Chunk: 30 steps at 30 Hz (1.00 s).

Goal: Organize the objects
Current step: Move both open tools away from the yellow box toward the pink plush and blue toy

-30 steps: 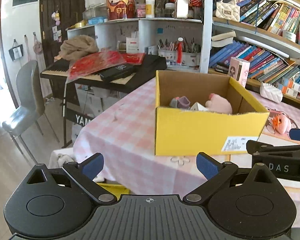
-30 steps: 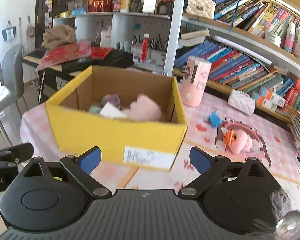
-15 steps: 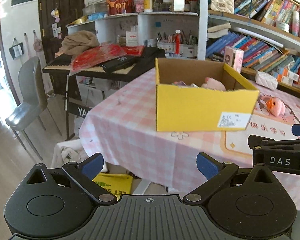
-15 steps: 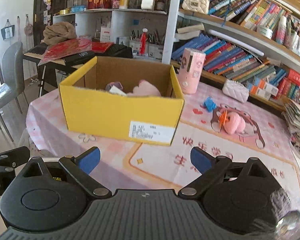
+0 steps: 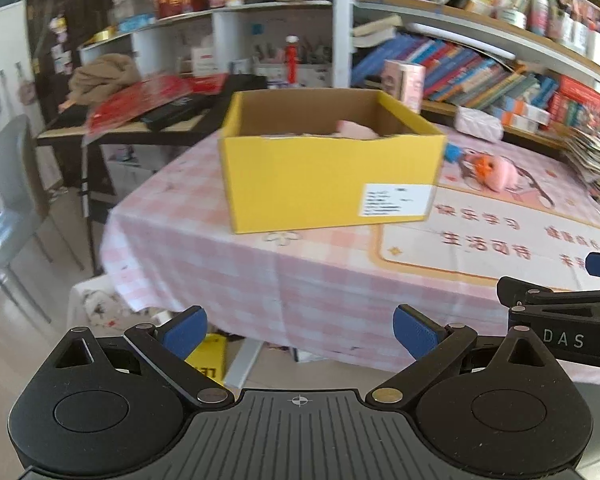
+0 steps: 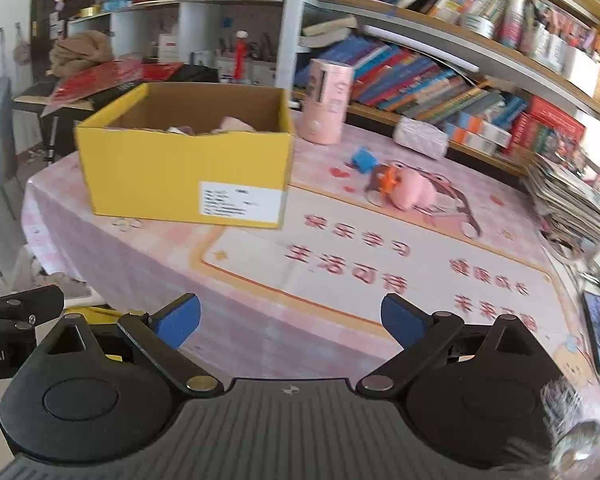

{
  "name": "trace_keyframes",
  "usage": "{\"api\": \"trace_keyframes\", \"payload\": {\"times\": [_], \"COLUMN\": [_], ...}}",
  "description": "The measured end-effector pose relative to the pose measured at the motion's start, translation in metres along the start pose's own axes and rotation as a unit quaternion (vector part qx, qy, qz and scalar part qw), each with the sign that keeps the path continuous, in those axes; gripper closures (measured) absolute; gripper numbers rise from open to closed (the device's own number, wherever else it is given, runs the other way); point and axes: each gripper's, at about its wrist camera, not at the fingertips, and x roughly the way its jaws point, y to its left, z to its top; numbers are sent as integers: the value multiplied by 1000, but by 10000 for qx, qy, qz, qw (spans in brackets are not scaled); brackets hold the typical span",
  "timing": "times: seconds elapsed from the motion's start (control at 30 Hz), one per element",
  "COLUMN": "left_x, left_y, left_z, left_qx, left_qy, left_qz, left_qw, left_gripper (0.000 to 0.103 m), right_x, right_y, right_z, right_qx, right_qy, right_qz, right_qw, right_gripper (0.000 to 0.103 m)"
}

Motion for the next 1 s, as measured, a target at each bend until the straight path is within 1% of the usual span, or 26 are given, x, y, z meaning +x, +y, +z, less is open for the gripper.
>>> {"api": "trace_keyframes", "payload": {"times": [0.2, 0.5, 0.77, 1.0], "left_x": [11, 32, 54, 73], "left_y": [-27, -70, -102, -127], "left_z": [9, 25, 45, 62], "left_qx": [315, 710, 836, 926], "left_qy": [27, 72, 38, 38], "left_qz": [-310, -729, -897, -935], "left_qw": [9990, 9948, 9924, 9913], "left_gripper": [2, 2, 2, 2], "right_x": [1, 10, 25, 48], "right_y": [-29, -71, -104, -133], "right_z": [-8, -10, -3, 10], "right_qx": [332, 687, 824, 920], "right_qy": [112, 235, 256, 311], "right_qz": [-337, -756, -938, -979], "right_qw": [9988, 9945, 9918, 9904], "right_gripper": [5, 5, 5, 5]}}
